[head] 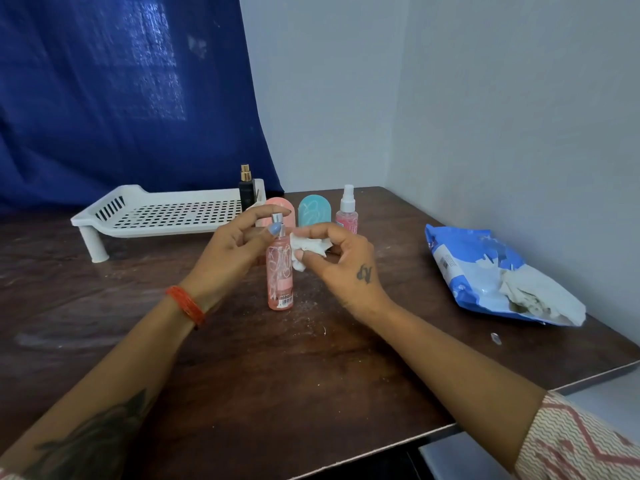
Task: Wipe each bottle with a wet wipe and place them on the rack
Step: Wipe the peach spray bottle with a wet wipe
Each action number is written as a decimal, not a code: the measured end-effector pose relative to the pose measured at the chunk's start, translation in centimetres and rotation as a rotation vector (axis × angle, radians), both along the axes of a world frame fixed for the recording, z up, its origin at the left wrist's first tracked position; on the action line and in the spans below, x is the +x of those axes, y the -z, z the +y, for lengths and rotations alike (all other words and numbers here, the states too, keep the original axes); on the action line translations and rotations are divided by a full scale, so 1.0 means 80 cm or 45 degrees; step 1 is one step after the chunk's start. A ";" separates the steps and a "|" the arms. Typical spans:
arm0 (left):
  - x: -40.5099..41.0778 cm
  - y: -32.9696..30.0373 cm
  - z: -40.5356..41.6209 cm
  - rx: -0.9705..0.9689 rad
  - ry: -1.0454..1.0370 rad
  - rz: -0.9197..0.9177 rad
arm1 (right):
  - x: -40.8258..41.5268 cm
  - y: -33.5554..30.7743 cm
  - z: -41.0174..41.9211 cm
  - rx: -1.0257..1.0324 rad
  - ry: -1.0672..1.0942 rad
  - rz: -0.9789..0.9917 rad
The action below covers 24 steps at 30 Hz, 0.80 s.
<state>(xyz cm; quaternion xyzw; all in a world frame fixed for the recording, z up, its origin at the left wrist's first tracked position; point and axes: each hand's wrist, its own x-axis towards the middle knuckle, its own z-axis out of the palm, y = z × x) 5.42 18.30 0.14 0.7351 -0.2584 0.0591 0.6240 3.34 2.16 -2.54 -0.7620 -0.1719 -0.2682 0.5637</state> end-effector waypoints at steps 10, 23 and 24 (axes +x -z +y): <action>0.007 -0.002 0.015 0.048 0.070 0.040 | 0.005 0.012 0.004 -0.172 0.059 -0.125; 0.004 -0.002 0.018 0.015 0.167 0.057 | 0.009 0.013 0.004 -0.101 0.016 -0.026; 0.003 -0.002 0.018 0.017 0.173 0.060 | 0.010 0.013 0.005 -0.111 0.029 -0.006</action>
